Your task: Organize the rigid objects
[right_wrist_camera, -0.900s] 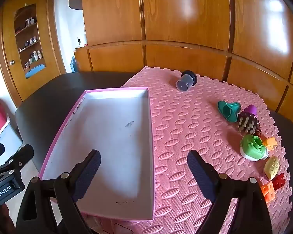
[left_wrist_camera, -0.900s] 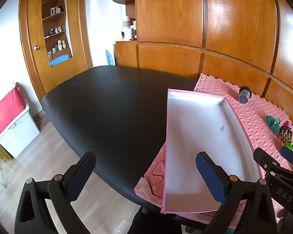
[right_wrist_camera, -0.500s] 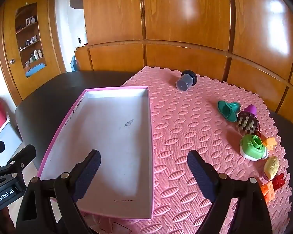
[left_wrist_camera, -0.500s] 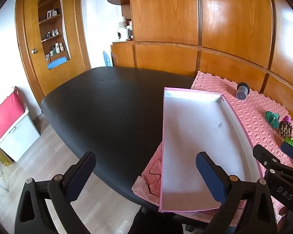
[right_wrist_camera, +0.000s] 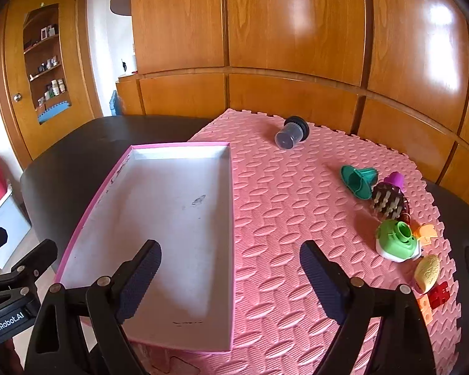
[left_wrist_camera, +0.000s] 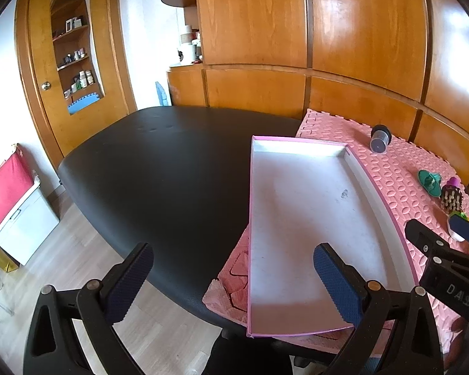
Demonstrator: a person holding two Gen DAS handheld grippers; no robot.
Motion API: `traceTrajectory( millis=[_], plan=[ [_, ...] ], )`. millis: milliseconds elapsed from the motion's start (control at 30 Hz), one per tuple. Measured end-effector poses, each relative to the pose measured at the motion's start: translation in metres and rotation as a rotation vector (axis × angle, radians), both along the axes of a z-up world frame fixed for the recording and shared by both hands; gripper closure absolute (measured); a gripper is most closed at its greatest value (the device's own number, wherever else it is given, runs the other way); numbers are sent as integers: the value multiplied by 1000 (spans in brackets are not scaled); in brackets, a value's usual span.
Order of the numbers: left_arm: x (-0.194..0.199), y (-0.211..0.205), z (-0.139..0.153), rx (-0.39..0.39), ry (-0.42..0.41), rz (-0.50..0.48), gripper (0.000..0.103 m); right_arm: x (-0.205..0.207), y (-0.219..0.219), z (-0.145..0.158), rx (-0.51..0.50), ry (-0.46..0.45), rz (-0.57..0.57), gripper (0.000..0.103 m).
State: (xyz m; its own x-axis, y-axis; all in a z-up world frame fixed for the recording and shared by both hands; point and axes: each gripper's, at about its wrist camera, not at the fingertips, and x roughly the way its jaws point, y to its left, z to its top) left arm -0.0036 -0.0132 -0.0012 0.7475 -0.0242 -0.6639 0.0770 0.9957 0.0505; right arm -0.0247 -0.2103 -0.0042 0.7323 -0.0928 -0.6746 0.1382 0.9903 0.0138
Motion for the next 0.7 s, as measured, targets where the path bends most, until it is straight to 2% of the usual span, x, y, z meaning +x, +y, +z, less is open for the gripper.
traceTrajectory(
  millis=[467, 700],
  plan=[
    [1, -16, 4, -33, 4, -105, 0, 3, -18, 3, -32, 4, -19, 12],
    [5, -16, 6, -51, 6, -120, 0, 3, -23, 10, -57, 2, -40, 12]
  ],
)
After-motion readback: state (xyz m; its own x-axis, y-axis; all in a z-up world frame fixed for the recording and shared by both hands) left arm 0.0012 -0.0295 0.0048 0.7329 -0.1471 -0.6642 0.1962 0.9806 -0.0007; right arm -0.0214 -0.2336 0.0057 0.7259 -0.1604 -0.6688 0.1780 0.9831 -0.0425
